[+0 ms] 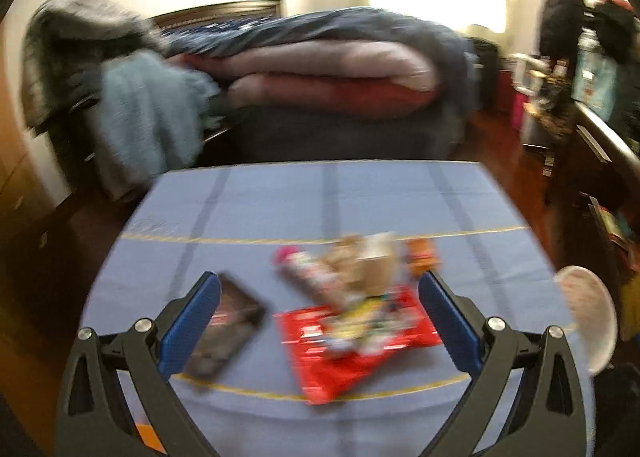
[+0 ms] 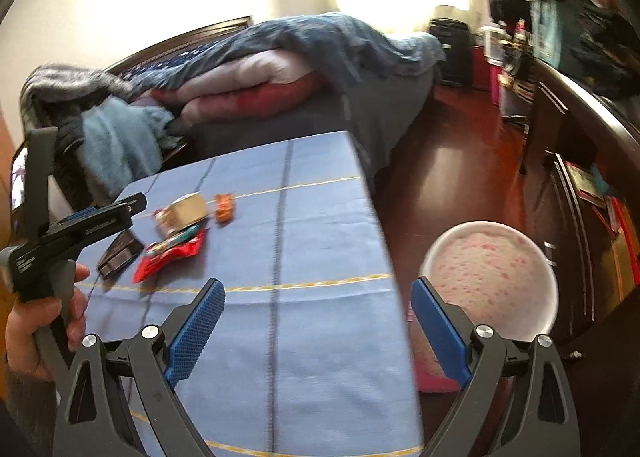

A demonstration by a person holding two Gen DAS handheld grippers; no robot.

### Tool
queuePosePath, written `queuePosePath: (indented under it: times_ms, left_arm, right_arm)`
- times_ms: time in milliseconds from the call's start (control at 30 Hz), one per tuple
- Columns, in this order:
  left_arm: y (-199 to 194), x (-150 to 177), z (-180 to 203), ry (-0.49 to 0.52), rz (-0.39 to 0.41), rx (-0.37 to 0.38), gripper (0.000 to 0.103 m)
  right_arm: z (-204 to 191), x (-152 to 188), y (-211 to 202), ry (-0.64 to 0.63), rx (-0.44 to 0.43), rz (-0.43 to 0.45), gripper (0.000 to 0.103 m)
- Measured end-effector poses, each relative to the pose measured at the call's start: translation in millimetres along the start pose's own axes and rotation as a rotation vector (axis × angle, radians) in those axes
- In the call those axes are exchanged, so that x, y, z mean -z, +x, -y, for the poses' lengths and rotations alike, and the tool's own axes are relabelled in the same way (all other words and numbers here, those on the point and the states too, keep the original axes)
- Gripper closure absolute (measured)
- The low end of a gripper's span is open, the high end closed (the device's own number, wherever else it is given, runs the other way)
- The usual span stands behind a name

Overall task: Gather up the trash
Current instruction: 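Move both open tools back over the table, then grasp the brown cigarette pack with left tool while right tool grasps red snack wrapper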

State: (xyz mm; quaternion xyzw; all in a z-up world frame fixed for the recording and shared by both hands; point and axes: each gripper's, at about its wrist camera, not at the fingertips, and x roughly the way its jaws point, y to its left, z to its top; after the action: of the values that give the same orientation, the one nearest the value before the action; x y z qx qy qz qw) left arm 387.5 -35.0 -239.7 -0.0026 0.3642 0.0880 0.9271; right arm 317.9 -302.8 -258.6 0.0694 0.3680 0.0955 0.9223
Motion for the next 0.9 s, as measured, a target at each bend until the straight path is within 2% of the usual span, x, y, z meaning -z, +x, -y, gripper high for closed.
queuePosePath:
  times_ms: [133,233,367,600,700,900]
  left_arm:
    - [28.9,0.8,-47.7,-0.092,-0.086,-0.042,0.004]
    - [48.9,3.7,-69.2,-0.136,-0.135,0.013,0.004]
    - [72.3,9.3,-79.6,-0.138,-0.195,0.075,0.004]
    - [86.5,21.4,-82.7,-0.085,-0.202,0.051,0.004]
    - [90.6,26.6,-81.5,-0.050,-0.205,0.012,0.004]
    - [90.7,33.7,-81.7,-0.047,-0.203,0.005,0.008]
  right_arm:
    - [-29.0,0.8,7.7,-0.050,-0.039,-0.019,0.009]
    - [-49.2,1.9,13.7,-0.084,-0.062,-0.032,0.009]
    - [-73.0,4.0,23.0,-0.123,-0.088,-0.053,0.009]
    - [-100.2,2.9,39.6,-0.159,-0.095,-0.078,0.009]
    - [-109.0,1.7,46.7,-0.162,-0.099,-0.088,0.009]
    - [-124.8,3.4,64.0,-0.172,-0.098,-0.119,0.009]
